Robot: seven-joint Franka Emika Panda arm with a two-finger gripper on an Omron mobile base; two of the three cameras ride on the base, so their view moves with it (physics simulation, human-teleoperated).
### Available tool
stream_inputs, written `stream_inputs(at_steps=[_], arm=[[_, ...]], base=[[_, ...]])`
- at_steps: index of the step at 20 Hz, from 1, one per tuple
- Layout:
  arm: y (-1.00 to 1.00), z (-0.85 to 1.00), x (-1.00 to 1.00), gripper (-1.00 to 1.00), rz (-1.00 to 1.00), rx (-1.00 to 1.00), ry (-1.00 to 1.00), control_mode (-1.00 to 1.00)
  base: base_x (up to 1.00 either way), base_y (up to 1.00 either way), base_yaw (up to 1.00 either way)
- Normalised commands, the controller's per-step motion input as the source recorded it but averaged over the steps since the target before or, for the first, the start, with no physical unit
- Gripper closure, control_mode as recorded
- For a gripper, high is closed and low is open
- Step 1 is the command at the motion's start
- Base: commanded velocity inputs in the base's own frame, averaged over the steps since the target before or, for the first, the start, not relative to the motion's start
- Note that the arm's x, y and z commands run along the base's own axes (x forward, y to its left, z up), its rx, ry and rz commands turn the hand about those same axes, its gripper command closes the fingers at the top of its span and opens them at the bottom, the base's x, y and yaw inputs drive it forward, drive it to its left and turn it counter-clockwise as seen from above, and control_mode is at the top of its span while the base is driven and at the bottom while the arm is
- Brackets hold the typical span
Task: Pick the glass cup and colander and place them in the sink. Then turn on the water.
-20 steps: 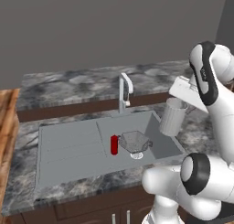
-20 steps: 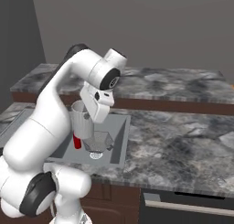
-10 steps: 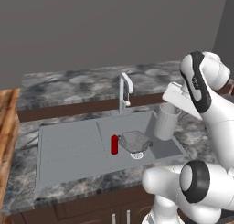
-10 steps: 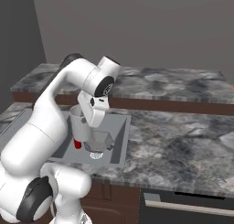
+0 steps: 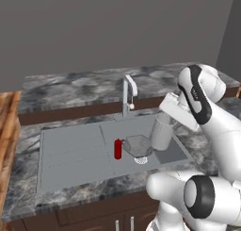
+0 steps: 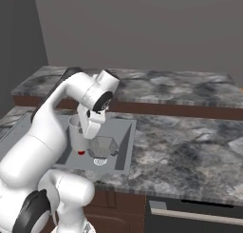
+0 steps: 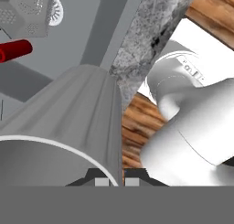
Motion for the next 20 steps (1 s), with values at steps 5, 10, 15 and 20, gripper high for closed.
stream_inputs(at_steps=[5, 10, 15, 20], arm=[[0.24, -0.27, 0.0, 1.0, -0.05, 0.06, -0.02, -1.0], [0.27, -0.22, 0.09, 1.0, -0.07, 0.0, 0.0, -1.0], [0.2, -0.2, 0.13, 1.0, -0.05, -0.03, 0.0, -1.0], [0.1, -0.23, 0.19, 1.0, -0.04, -0.06, 0.0, -1.0]], base=[[0.0, 0.0, 0.0], [0.0, 0.0, 0.0], [0.0, 0.0, 0.0], [0.0, 0.0, 0.0]])
